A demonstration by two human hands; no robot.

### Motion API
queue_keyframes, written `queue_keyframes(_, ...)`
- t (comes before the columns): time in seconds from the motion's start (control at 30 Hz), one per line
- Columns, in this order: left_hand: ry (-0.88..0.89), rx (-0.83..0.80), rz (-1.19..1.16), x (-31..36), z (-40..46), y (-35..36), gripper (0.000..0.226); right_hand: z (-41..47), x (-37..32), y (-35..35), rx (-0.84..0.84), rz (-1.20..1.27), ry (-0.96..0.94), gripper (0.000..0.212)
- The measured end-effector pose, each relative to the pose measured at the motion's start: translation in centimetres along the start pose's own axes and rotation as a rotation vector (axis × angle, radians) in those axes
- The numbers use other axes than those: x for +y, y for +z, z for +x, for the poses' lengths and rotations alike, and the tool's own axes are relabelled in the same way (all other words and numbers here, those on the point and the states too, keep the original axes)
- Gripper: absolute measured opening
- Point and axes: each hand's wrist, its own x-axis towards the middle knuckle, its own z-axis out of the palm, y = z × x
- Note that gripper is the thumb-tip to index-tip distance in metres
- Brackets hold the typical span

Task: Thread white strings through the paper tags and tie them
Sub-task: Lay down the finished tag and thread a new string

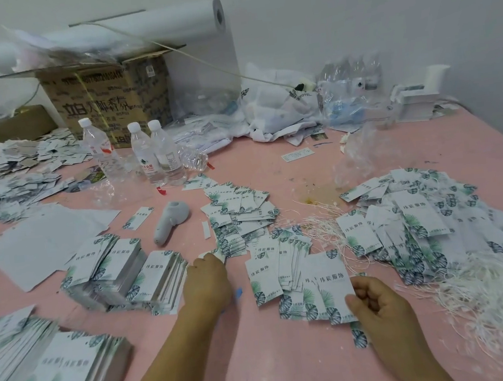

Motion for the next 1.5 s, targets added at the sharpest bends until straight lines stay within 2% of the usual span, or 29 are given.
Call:
queue_keyframes(0.07, -0.001, 0.058, 0.003, 0.0, -0.4, 0.3, 0.047, 0.0, 0.1, -0.2, 0.007, 0.003, -0.010, 0.032)
queue_keyframes(0.17, 0.011, 0.192, -0.024, -0.6, -0.9, 0.9, 0.028, 0.1, 0.1, -0.3, 0.027, 0.032, -0.022, 0.031)
queue_keyframes(0.27, 0.078, 0.226, -0.002, -1.6, -1.1, 1.4, 0.024, 0.4, -0.2, -0.7, 0.094, 0.093, -0.029, 0.029)
queue_keyframes(0.47, 0.061, 0.305, -0.425, -1.3, -3.2, 0.4, 0.026, 2.3, 0.2, -3.8, 0.348, 0.247, 0.076, 0.024)
queue_keyframes(0.53, 0.116, 0.322, -0.576, 0.9, -5.4, 0.3, 0.049, 2.6, 0.5, -4.1, 0.345, 0.265, 0.124, 0.023)
queue_keyframes(0.6, 0.232, 0.255, -0.707, 4.0, -8.2, 0.3, 0.073, 2.6, 0.7, -4.0, 0.315, 0.266, 0.161, 0.022)
queue_keyframes(0.7, 0.485, 0.234, -0.569, 9.5, -11.7, 2.2, 0.086, 2.6, 0.5, -3.9, 0.332, 0.241, 0.151, 0.021)
queue_keyframes(0.77, 0.633, 0.251, -0.466, 12.9, -13.7, 3.7, 0.077, 2.7, 0.4, -4.3, 0.420, 0.149, 0.114, 0.021)
queue_keyframes(0.8, 0.689, 0.221, -0.402, 14.4, -14.8, 4.3, 0.065, 2.8, 0.4, -4.6, 0.465, 0.116, 0.104, 0.020)
queue_keyframes(0.87, 0.731, 0.212, -0.192, 16.4, -15.5, 5.1, 0.043, 2.9, 0.3, -5.1, 0.538, 0.083, 0.091, 0.019)
queue_keyframes(0.93, 0.673, 0.145, -0.084, 17.1, -15.4, 5.5, 0.043, 2.8, 0.1, -5.4, 0.567, 0.044, 0.072, 0.019)
queue_keyframes(1.03, 0.600, 0.101, -0.084, 16.6, -14.9, 5.8, 0.060, 2.9, 0.1, -5.6, 0.571, 0.004, 0.044, 0.014)
queue_keyframes(1.17, 0.564, 0.029, -0.077, 15.2, -13.0, 6.8, 0.067, 2.7, 0.1, -4.9, 0.500, 0.042, 0.047, 0.018)
queue_keyframes(1.23, 0.529, 0.127, -0.101, 14.6, -12.4, 7.4, 0.066, 2.4, 0.0, -4.2, 0.419, 0.077, 0.058, 0.020)
queue_keyframes(1.27, 0.516, 0.183, -0.148, 14.5, -12.6, 7.6, 0.064, 2.3, -0.1, -3.9, 0.380, 0.090, 0.059, 0.022)
queue_keyframes(1.3, 0.502, 0.171, -0.189, 14.4, -12.9, 7.4, 0.064, 2.2, -0.2, -3.6, 0.349, 0.094, 0.052, 0.024)
queue_keyframes(1.4, 0.561, 0.258, -0.320, 14.5, -13.4, 7.4, 0.077, 1.9, -0.4, -3.2, 0.300, 0.106, 0.041, 0.030)
queue_keyframes(1.5, 0.664, 0.171, -0.614, 14.0, -13.2, 7.3, 0.073, 1.9, -0.5, -3.5, 0.289, 0.121, 0.065, 0.031)
